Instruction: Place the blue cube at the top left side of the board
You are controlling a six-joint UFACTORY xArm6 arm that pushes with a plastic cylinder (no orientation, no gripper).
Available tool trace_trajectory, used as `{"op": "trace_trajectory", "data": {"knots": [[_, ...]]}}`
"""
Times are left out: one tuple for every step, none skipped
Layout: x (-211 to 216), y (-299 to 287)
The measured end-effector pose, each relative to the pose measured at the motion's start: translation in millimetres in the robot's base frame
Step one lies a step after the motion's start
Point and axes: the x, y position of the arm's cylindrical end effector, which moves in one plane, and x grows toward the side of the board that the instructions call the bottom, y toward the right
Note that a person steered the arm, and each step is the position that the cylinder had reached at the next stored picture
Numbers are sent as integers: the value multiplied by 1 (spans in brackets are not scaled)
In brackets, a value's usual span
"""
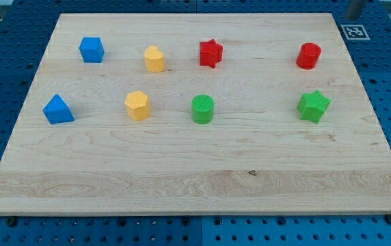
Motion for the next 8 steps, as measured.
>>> {"op": "trace_trajectory", "data": {"knots": [[2, -59], [2, -138], [2, -218], [2, -309], [2, -405], [6, -499], [20, -605], [38, -632]]}}
